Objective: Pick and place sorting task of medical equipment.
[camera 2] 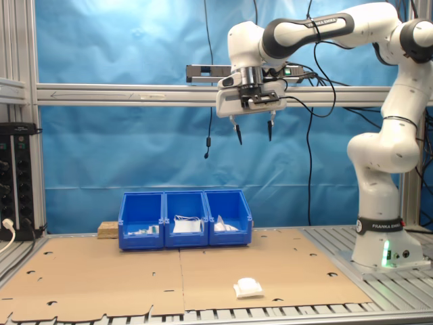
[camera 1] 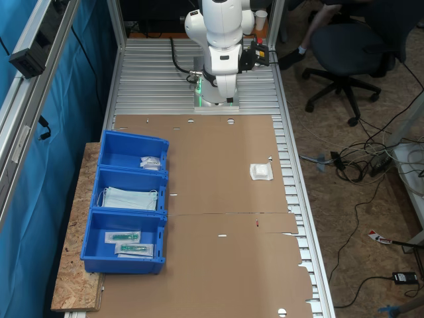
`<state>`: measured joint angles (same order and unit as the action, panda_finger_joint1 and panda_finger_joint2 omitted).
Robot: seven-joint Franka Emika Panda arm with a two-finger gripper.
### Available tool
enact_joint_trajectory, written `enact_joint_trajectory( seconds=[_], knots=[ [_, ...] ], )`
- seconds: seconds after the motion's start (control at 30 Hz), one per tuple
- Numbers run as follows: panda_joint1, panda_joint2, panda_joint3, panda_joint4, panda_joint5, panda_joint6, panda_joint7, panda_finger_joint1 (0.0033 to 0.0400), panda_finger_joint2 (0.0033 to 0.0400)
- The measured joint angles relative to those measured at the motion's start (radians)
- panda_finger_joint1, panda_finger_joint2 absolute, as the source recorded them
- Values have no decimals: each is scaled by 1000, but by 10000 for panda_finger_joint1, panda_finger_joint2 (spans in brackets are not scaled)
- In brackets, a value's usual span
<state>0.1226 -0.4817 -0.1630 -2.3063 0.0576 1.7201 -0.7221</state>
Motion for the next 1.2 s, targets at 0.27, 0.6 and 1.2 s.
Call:
enact_joint_trajectory(
  seconds=[0.27, 0.6, 1.2],
  knots=[
    [0, 0, 5, 0, 0, 0, 0, 400, 400],
    [0, 0, 10, 0, 0, 0, 0, 400, 400],
    [1, 1, 23, 0, 0, 1, 0, 400, 400]
  ],
)
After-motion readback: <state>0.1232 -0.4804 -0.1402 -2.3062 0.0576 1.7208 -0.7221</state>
